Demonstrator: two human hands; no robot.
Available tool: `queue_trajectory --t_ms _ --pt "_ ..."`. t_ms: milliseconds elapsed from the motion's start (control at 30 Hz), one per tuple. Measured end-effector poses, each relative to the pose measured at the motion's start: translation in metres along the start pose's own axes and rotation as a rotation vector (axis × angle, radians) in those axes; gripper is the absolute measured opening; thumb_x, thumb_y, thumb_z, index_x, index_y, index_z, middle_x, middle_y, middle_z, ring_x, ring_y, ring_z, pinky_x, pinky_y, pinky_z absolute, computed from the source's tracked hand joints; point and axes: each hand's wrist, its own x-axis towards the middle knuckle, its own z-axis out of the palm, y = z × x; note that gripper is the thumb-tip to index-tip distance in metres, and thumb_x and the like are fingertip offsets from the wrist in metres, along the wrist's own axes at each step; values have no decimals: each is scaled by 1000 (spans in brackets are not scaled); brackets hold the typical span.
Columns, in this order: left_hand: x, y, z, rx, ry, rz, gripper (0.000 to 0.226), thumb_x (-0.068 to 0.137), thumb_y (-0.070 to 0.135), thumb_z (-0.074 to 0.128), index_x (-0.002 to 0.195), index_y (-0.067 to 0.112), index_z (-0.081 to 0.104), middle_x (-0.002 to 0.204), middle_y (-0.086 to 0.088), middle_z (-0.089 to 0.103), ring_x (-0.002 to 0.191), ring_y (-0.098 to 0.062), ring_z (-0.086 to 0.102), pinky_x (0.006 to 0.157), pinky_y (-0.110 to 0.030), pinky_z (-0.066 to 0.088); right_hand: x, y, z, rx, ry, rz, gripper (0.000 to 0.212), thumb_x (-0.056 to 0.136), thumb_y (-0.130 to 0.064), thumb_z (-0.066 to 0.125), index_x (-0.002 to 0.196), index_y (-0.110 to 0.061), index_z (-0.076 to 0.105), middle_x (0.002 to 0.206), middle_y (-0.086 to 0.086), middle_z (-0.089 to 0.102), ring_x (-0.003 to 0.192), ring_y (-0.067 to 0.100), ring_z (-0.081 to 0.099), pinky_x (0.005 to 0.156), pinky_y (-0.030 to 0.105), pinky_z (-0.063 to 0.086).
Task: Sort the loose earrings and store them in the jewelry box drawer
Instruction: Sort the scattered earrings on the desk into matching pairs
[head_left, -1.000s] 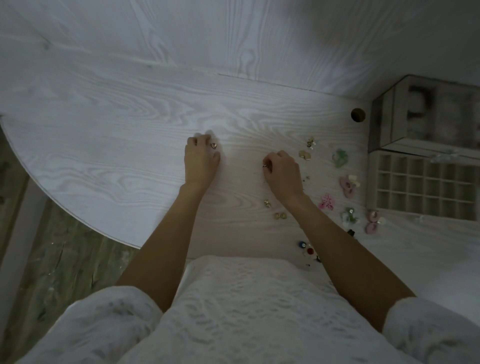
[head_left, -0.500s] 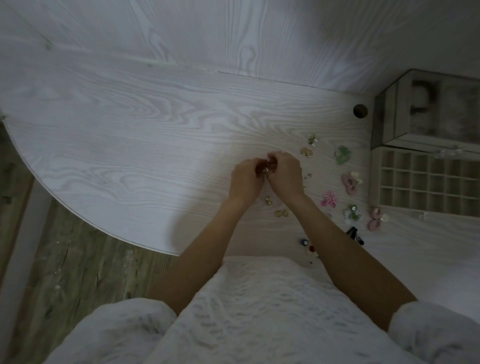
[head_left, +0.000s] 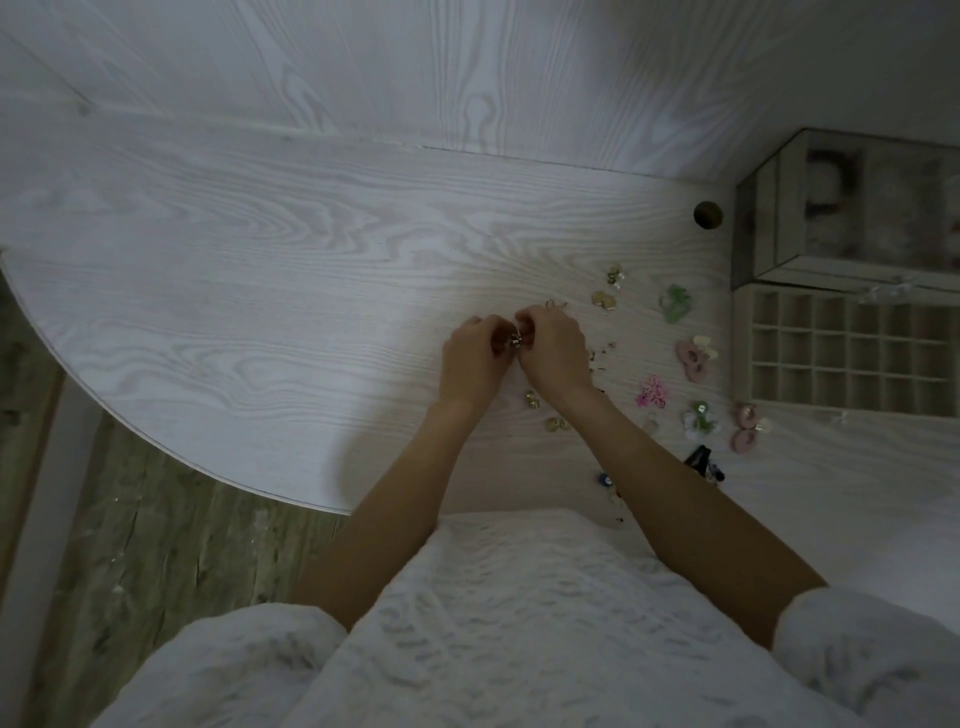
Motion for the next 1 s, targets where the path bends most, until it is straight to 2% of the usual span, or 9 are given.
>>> queue_trajectory --t_ms 67,200,367,500,567,667,767,900,1000 --pt "-1 -1 0 -16 7 0 14 80 14 67 93 14 70 90 -7 69 80 -19 65 78 -34 53 -1 0 -1 39 16 -10 31 81 5 53 110 -2 60 101 14 65 94 25 60 83 36 50" --pt "-3 -2 -3 -31 3 -20 13 80 15 67 93 14 69 90 -5 70 80 -15 65 79 -33 54 -2 1 -2 69 18 -19 35 79 9 53 111 -3 59 96 12 67 90 23 62 81 36 52" --pt "-10 4 -26 52 -102 -55 21 89 21 58 106 11 66 102 -7 71 94 -18 65 85 -26 47 -14 6 -25 73 -2 -128 26 83 0 56 107 -8 62 98 9 67 86 19 61 79 34 52" --pt "-25 21 -44 174 -37 52 22 92 33 52 101 19 67 97 0 72 86 -16 66 77 -28 48 -46 24 -60 -37 -98 -321 21 88 -11 56 107 -13 62 98 4 67 83 17 61 74 33 51" --pt "-37 36 -42 153 19 168 20 92 33 52 101 22 66 92 5 71 79 -10 65 72 -26 49 -68 43 -74 -67 -71 -343 20 89 -12 55 107 -15 63 98 3 67 85 18 61 72 33 50" --pt "-51 62 -20 91 6 334 21 92 32 51 104 22 66 90 5 71 78 -8 64 69 -27 53 -100 78 -94 -42 67 -294 17 90 -13 56 104 -14 65 98 4 68 87 21 61 73 35 50" --pt "-61 88 20 40 -49 429 19 90 26 55 105 21 65 87 5 71 79 -9 64 69 -28 54 -123 117 -114 19 235 -154 15 90 -14 56 101 -13 66 95 4 69 86 21 62 75 33 49" --pt "-63 119 81 29 -174 407 24 87 24 60 110 20 62 95 4 69 87 -12 62 79 -31 52 -144 165 -141 89 369 23 14 89 -13 58 100 -10 67 94 5 69 85 19 61 75 28 46" --pt "-61 137 110 110 -252 401 31 88 26 58 118 21 58 109 1 64 100 -19 57 87 -34 47 -146 191 -152 83 382 102 14 89 -14 59 101 -10 66 95 7 68 86 21 61 77 30 45"
